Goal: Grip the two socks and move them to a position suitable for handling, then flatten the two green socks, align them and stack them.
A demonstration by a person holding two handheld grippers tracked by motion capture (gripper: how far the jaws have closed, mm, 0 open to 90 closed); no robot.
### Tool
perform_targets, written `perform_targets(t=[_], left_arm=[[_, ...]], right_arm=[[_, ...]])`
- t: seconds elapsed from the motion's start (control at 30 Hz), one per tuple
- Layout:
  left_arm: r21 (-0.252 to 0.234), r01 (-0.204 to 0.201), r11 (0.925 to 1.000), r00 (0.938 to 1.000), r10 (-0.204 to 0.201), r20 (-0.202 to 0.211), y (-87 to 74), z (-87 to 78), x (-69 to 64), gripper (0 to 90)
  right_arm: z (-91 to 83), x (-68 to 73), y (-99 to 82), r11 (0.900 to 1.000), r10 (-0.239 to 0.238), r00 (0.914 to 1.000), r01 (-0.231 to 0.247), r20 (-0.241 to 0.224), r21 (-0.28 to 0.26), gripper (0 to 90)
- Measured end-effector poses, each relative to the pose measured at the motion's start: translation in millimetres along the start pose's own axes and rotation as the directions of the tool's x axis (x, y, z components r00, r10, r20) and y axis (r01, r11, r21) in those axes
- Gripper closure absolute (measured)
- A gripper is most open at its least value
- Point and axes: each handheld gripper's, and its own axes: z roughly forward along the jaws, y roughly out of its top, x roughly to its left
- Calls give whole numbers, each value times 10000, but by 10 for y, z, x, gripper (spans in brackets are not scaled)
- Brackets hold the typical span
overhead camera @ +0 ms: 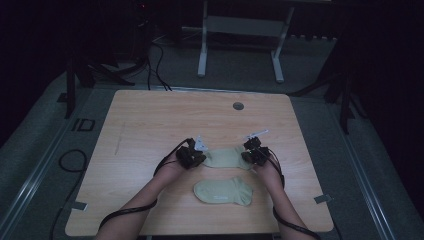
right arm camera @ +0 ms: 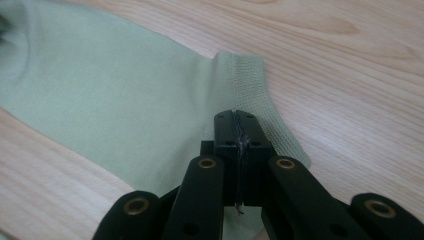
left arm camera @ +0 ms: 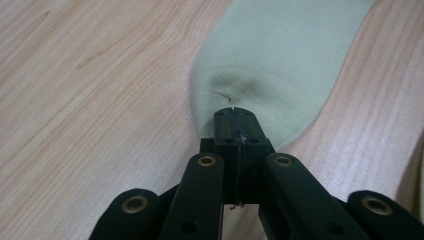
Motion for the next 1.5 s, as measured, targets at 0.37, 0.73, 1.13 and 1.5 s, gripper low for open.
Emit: perform_targets(t=[0.37,0.73,1.13,1.5], left_arm=[[-97,224,9997,9997,-225,-101,42,50,51,889],[-306,1190,9924,9914,-1171,584,135,-242,21,479],[-114,1314,9913,9851,-1293,1130,-45,-672,-294,406],[125,1643,9863,9729,-1641,1628,-342,-713,-476,402]], right_arm=[[13,-80,48,9997,188,9998,-189,85,134,863],[-128,30,26,9964,-847,9931,842,-812,-102,442],[-579,103,-198,9948,-803,9859,699,-1468,-746,422],[-641,203,-707,9945,-1044,9809,1036,-1642,-136,507]])
